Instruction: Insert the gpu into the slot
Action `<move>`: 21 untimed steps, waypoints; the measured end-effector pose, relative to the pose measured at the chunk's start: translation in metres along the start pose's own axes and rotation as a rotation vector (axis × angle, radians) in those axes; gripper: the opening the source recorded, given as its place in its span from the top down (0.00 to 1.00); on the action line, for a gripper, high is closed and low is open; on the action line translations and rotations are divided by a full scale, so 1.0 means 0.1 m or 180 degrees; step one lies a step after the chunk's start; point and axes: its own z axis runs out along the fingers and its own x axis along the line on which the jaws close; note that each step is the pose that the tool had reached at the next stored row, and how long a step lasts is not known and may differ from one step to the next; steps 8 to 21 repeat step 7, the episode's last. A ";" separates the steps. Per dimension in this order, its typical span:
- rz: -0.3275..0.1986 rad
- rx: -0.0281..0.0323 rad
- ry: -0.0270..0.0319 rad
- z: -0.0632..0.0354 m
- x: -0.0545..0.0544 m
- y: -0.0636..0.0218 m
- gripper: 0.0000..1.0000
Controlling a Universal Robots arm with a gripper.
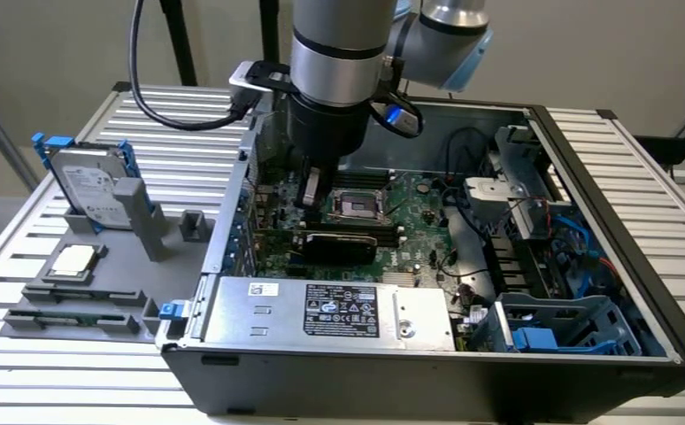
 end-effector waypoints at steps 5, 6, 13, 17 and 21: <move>-0.0001 -0.0002 -0.0008 0.000 0.00 -0.005 0.89; 0.0000 -0.0002 -0.0008 -0.001 0.00 -0.004 0.89; 0.0000 -0.0003 -0.0008 -0.001 0.00 -0.004 0.89; 0.0000 -0.0003 -0.0008 -0.001 0.00 -0.004 0.89; 0.0000 -0.0003 -0.0008 -0.001 0.00 -0.004 0.89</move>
